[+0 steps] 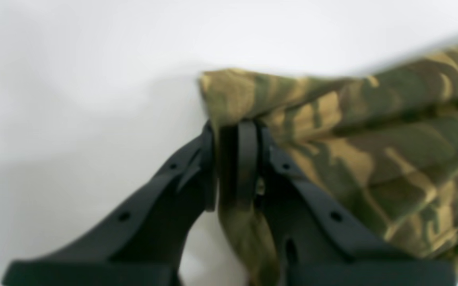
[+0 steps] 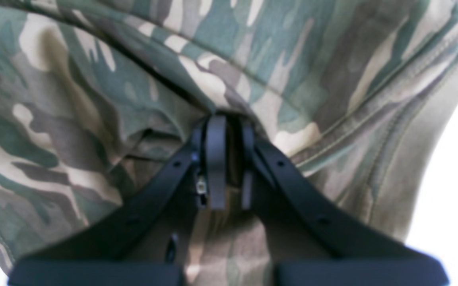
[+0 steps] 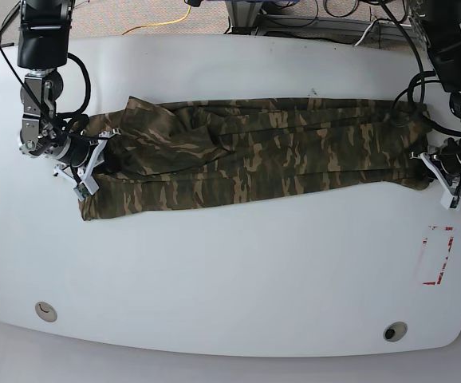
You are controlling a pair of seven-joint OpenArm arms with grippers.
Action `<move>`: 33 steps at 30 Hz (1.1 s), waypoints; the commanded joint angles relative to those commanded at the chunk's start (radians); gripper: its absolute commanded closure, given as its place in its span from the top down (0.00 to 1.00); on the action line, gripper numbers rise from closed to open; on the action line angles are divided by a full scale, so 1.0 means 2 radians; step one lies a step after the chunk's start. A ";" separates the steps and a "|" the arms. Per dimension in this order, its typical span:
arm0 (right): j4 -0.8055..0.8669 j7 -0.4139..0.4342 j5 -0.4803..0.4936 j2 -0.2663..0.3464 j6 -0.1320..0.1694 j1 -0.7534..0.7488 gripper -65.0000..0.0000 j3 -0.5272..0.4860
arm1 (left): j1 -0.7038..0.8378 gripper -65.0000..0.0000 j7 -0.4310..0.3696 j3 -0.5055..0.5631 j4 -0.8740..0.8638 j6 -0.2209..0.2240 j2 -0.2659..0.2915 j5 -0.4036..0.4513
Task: Layout the t-shirt on the table in an organized manner, then fold the t-shirt properly
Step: 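Grasp the shirt end edge with the left gripper and straighten it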
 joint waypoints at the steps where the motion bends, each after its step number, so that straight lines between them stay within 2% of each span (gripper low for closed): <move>1: 0.000 0.000 0.000 0.000 0.000 0.000 0.07 0.000 | 0.000 0.10 0.000 0.000 0.000 0.000 0.000 0.000; 4: 0.000 0.000 0.000 0.000 0.000 0.000 0.07 0.000 | 0.000 0.17 0.000 0.000 0.001 0.000 -0.001 -0.002; 10: 0.000 0.000 0.000 0.000 0.000 0.000 0.07 0.000 | -0.001 0.42 0.002 -0.002 0.020 0.000 -0.006 -0.004; 16: 0.000 -0.008 0.000 0.000 0.000 0.001 0.07 0.000 | -0.001 0.58 0.053 -0.041 0.082 0.000 -0.005 -0.008; 23: 0.000 -0.008 0.000 0.000 0.000 0.001 0.07 0.000 | 0.000 0.63 0.111 -0.074 0.107 0.000 -0.009 -0.078; 25: 0.000 -0.008 0.000 0.000 0.000 0.001 0.07 0.000 | 0.007 0.63 0.121 -0.078 0.107 0.000 -0.019 -0.097; 33: 0.000 -0.008 0.000 0.000 0.000 0.002 0.07 0.000 | 0.074 0.63 0.124 -0.078 0.107 0.000 -0.032 -0.186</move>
